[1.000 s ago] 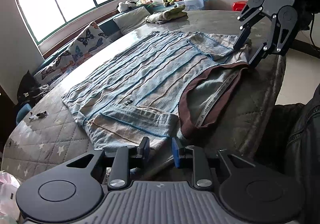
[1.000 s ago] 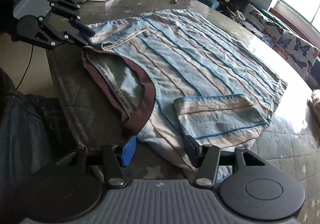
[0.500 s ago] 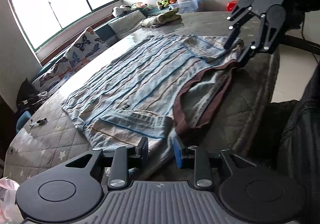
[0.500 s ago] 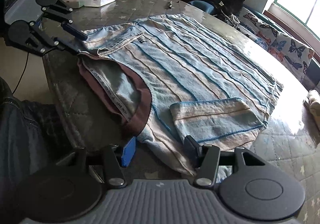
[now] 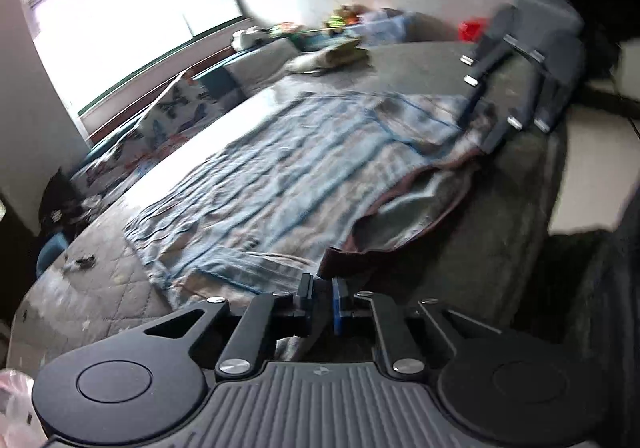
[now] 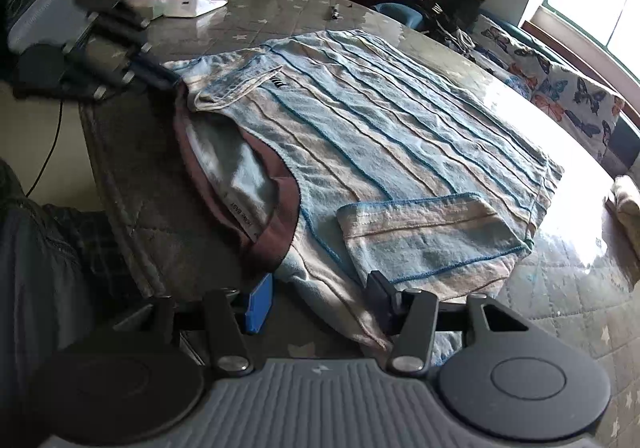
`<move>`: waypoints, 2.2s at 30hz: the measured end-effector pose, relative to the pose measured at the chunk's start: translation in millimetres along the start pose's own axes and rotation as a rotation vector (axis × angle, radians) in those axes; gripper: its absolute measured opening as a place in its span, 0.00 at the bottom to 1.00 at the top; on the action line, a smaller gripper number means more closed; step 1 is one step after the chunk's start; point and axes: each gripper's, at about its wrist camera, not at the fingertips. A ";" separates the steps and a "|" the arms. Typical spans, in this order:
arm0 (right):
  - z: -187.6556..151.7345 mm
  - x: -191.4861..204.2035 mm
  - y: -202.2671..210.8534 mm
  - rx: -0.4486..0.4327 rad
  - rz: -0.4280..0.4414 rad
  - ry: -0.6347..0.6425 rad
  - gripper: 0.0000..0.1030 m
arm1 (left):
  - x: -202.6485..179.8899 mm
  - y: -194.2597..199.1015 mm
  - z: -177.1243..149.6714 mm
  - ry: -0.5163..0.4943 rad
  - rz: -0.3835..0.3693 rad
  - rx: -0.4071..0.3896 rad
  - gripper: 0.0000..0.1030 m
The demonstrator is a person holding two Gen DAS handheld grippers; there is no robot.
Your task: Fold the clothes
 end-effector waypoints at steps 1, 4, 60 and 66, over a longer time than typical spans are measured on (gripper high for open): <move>-0.1 1.8 -0.5 -0.001 -0.002 0.014 0.53 | 4.6 -2.3 3.2 0.032 0.003 0.003 0.09; 0.1 3.3 -0.5 -0.012 0.001 0.028 0.53 | 22.0 -11.4 14.9 0.131 0.009 0.012 0.09; 49.1 -46.1 82.0 -0.276 0.020 -0.206 0.03 | 55.8 35.1 25.2 -0.019 0.171 -0.074 0.07; 85.4 -101.1 51.0 -0.251 -0.002 -0.204 0.03 | 94.8 -30.1 59.0 0.008 0.256 -0.061 0.07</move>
Point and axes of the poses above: each gripper's, at about its wrist camera, not at the fingertips, and y roughly against the way its jaws point, x to its left, z to its top, and after that the axes turned 10 degrees about z, right-handed
